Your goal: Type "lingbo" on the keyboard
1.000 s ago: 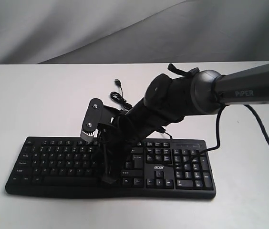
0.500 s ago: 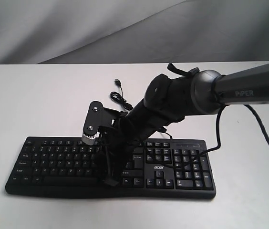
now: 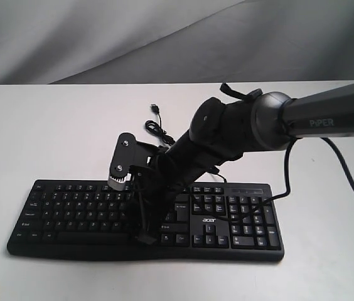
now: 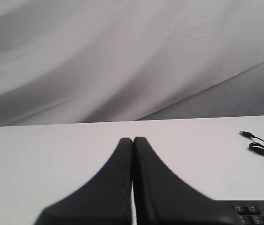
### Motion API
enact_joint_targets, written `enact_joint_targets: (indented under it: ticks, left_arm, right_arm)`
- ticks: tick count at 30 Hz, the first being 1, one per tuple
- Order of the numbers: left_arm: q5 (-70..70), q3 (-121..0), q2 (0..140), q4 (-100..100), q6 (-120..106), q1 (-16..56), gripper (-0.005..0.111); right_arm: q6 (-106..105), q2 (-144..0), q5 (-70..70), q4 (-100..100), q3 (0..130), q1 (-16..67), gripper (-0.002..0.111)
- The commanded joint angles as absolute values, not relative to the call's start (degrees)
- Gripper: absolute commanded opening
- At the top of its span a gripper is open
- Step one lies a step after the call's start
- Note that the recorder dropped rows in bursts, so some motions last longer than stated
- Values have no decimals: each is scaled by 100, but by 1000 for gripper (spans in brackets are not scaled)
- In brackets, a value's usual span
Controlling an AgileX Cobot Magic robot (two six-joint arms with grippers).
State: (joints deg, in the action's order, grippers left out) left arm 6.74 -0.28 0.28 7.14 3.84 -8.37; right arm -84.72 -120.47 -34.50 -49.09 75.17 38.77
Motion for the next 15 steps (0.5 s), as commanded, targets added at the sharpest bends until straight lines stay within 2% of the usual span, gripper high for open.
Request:
enact_joint_targets:
  ticks: [1,9,15]
  left_arm:
    - [624,0,0,716,396,-799,0]
    - [624,0,0,716,396,-799,0]
    - [624,0,0,716,396,-799,0]
  right_arm:
    - [-8470,-12072,-3445,-4859,7502,3893,0]
    - [-8470,-11942,-3337,-4903,7513,3917,0]
    - [-8503,-11928,-2689,-5093,7549,4095,0]
